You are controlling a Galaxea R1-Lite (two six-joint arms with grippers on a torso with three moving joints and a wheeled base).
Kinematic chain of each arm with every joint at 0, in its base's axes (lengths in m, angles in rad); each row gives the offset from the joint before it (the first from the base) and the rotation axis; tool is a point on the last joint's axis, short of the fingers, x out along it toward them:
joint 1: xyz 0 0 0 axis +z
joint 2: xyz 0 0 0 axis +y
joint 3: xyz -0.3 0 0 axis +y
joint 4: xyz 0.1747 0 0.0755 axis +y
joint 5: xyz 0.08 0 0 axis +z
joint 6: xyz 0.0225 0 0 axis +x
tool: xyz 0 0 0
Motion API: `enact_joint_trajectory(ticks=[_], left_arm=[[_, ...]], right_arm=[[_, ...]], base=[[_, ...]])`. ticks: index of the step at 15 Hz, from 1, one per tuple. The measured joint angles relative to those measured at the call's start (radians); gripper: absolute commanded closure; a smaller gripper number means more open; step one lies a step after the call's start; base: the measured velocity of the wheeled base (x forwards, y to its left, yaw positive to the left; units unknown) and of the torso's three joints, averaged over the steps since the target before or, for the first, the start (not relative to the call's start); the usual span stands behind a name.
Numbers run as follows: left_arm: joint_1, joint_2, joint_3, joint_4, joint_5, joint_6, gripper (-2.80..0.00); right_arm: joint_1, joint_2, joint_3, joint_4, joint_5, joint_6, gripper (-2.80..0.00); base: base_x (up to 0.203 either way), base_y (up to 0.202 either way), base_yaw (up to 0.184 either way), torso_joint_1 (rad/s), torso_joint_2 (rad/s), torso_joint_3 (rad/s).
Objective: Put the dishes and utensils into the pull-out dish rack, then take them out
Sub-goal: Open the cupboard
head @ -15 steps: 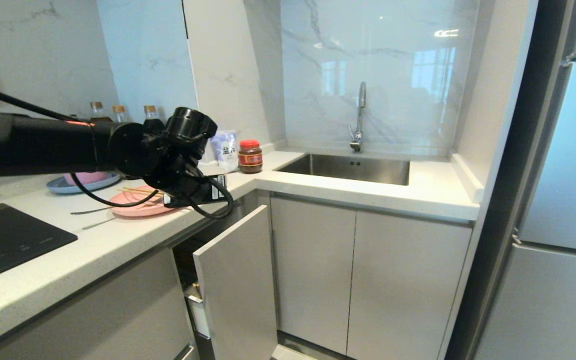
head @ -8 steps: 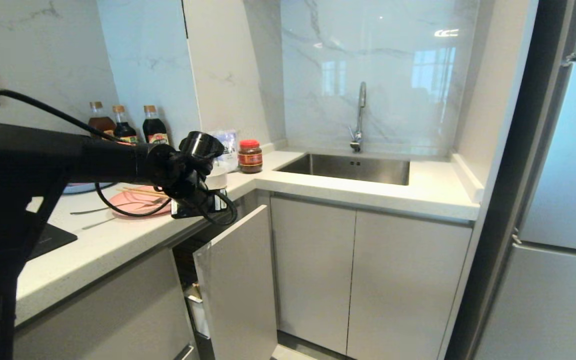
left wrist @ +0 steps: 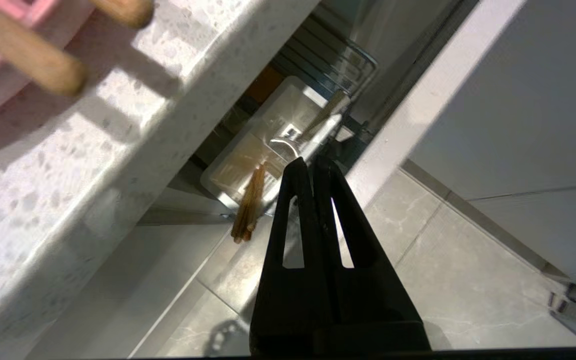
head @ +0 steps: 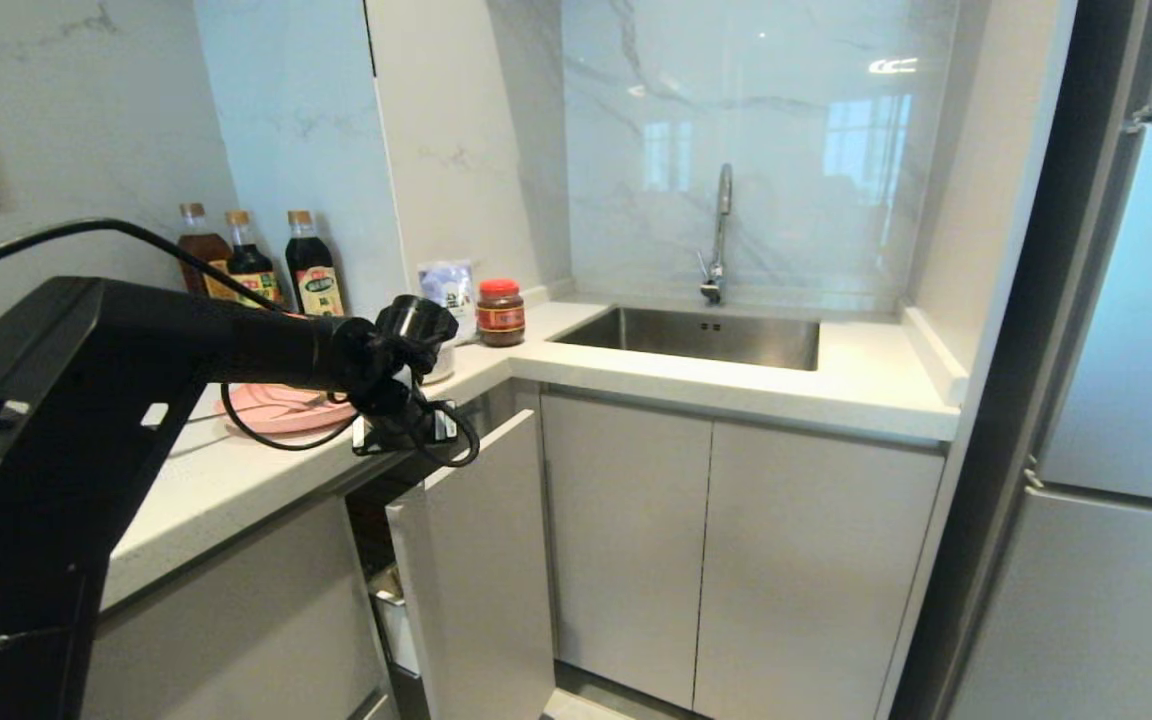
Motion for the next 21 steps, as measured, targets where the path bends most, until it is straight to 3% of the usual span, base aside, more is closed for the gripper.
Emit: enact_joint_trajectory(ticks=[3,11,19,21], left_arm=[[0.002,0.042,-0.015,0.0,0.028,-0.002,0.0],[0.001,0.099,-0.027,0.001,0.021,-0.002,0.0],[-0.015,0.101,-0.018,0.011,-0.01,0.0,0.0],[-0.026,0.098,-0.017,0.045,-0.045,-0.013,0.0]], right_arm=[[0.0,0.0,0.0,0.0,0.0,0.0,0.0],[0.0,0.0,0.0,0.0,0.0,0.0,0.0],[0.0,0.0,0.0,0.0,0.0,0.0,0.0],[0.0,0.0,0.0,0.0,0.0,0.0,0.0]], base=[[0.0,0.0,0.0,0.0,0.0,0.0],[0.0,0.0,0.0,0.0,0.0,0.0],[0.0,0.0,0.0,0.0,0.0,0.0],[0.0,0.0,0.0,0.0,0.0,0.0]])
